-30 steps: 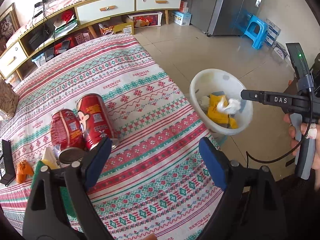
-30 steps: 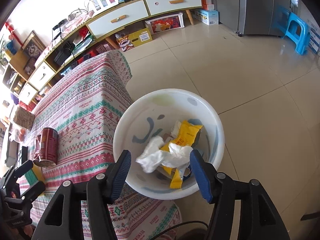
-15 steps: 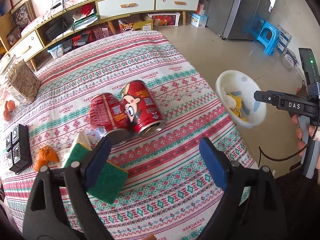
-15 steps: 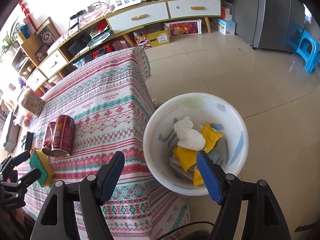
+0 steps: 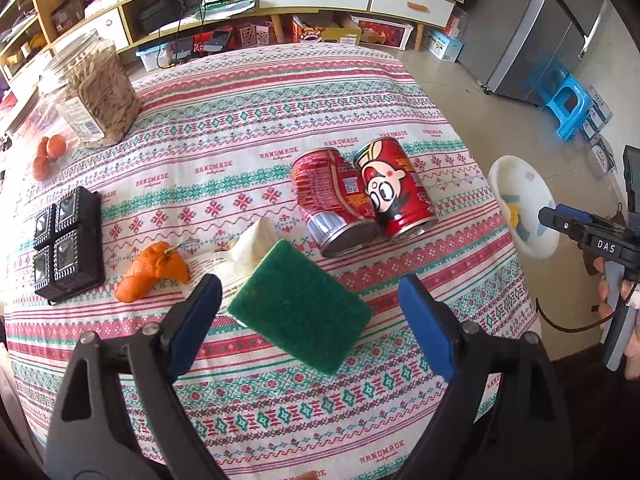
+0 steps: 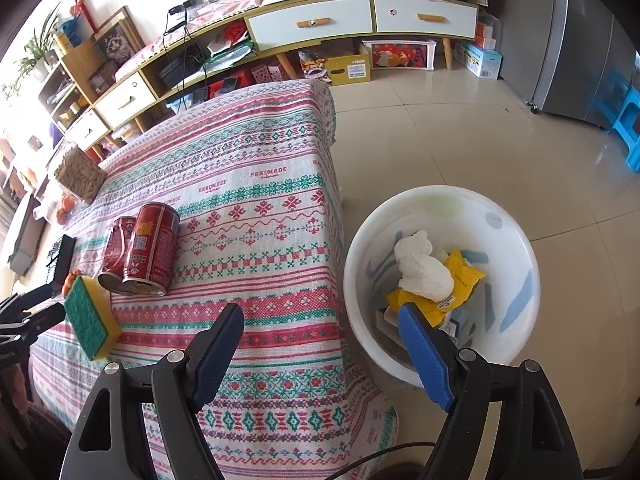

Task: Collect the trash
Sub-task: 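Grasp the green-yellow sponge on the table with the left tool, then grasp the red can on the table with the right tool and lift it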

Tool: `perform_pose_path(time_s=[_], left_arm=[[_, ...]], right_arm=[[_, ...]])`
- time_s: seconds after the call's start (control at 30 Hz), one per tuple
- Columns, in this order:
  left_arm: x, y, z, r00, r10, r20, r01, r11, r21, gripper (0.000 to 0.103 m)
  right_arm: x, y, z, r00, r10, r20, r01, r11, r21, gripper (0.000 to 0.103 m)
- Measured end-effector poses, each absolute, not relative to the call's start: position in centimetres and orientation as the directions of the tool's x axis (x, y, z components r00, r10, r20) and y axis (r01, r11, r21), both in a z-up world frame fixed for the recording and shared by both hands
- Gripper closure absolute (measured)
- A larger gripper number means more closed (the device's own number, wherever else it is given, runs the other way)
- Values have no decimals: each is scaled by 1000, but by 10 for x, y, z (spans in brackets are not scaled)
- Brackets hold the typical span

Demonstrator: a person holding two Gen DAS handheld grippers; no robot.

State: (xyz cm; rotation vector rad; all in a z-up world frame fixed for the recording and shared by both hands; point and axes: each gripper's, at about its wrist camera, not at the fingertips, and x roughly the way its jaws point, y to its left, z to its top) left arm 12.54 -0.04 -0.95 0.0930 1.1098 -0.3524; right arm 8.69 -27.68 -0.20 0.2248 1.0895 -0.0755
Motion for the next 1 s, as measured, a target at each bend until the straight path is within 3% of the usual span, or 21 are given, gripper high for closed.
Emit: perform_pose_path(time_s=[0.53, 0.57, 0.6, 0.73, 1.0], left_arm=[[143, 1, -58, 323, -220, -921, 183, 969, -168, 14], [142, 0, -60, 320, -220, -921, 183, 969, -168, 16], [141, -2, -60, 321, -220, -921, 189, 968, -165, 25], [136, -5, -55, 335, -230, -914, 229, 961, -158, 31], [125, 16, -24, 405, -273, -873, 263, 949, -174, 33]], right_arm=[[99, -251, -12, 434, 60, -899, 128, 984, 128, 21], [100, -250, -12, 433, 61, -899, 127, 984, 128, 21], [100, -249, -13, 432, 62, -900, 127, 984, 128, 21], [102, -247, -12, 433, 65, -899, 124, 984, 131, 21], [108, -234, -10, 438, 78, -896, 104, 985, 137, 21]])
